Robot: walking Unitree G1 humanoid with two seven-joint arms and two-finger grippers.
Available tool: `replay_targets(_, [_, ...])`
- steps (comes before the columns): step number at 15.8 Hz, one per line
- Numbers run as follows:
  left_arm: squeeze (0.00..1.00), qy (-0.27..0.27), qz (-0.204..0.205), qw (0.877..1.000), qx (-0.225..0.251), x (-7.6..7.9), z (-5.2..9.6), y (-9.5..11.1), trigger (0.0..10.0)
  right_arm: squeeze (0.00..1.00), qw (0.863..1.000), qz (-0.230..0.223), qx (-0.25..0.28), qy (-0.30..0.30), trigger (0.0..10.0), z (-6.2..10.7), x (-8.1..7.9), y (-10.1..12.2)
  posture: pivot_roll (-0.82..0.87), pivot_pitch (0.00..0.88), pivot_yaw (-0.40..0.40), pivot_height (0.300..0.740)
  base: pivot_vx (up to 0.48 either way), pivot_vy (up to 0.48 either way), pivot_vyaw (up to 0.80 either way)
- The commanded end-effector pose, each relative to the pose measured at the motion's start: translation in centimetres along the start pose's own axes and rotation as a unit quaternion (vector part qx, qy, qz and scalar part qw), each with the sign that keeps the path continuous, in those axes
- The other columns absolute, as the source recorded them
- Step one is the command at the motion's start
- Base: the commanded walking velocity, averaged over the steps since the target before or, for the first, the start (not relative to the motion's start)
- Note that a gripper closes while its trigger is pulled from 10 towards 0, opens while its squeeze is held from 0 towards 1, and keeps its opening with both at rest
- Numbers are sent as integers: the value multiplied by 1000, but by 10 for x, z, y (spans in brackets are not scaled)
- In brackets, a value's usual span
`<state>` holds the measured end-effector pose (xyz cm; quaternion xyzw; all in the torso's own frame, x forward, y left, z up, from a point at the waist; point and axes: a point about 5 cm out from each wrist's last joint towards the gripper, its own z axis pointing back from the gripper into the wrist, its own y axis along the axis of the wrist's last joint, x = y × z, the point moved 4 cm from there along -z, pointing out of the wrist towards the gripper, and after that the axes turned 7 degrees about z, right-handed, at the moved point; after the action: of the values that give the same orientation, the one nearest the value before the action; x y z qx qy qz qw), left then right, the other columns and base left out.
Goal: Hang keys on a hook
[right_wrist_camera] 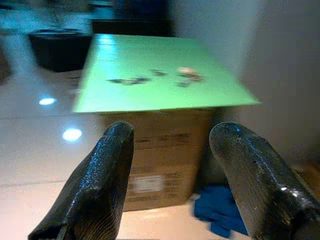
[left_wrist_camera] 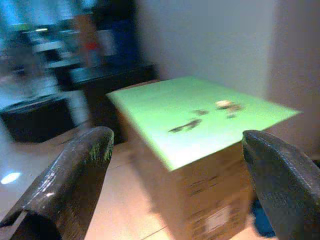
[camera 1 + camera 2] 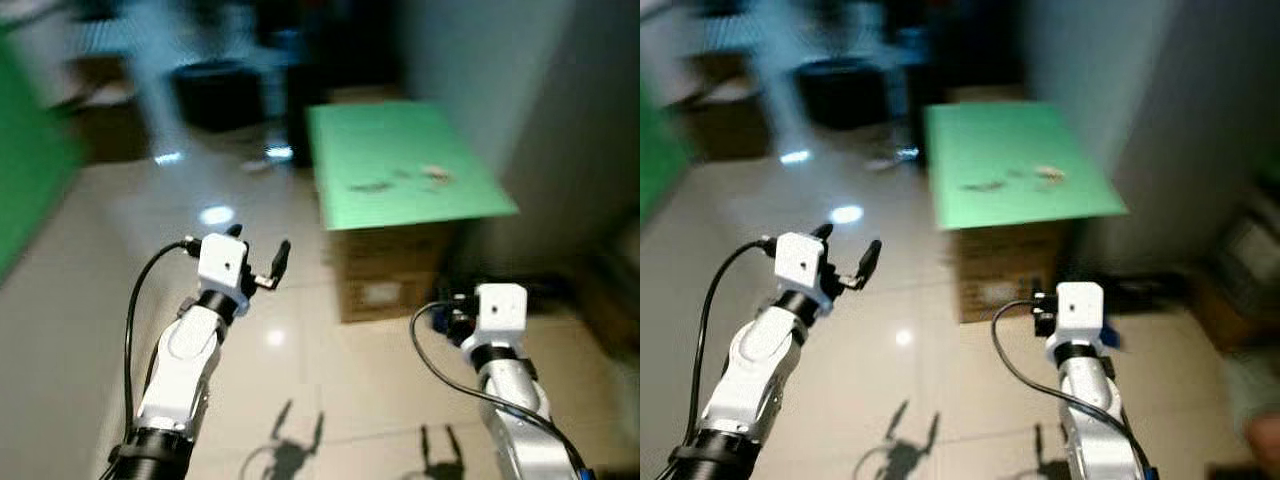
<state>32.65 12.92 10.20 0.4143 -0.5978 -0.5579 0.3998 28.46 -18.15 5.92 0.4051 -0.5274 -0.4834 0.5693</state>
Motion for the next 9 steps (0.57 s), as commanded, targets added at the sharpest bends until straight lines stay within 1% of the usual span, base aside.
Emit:
replay_targets(1, [0, -12, 2, 1000, 2, 8, -4, 1, 10000, 0, 1000, -1, -5, -17, 10000, 1, 10, -2, -152, 0, 38, 740, 431, 0, -800])
replay_targets(6, [0, -9, 3, 1000, 0, 10, -3, -1, 10000, 0, 1000, 6, -14, -22, 10000, 6, 13, -7, -166, 6, 40, 740, 431, 0, -800])
replay_targets(7, [0, -9, 4, 1000, -1, 10, -4, -2, 10000, 0, 1000, 15, -13, -20, 10000, 7, 14, -6, -168, 7, 40, 740, 431, 0, 0])
replay_targets(9, [0, -3, 6, 1000, -1, 11, -5, -3, 10000, 0, 1000, 13, -12, -13, 10000, 8, 13, -7, -170, 5, 37, 740, 431, 0, 0])
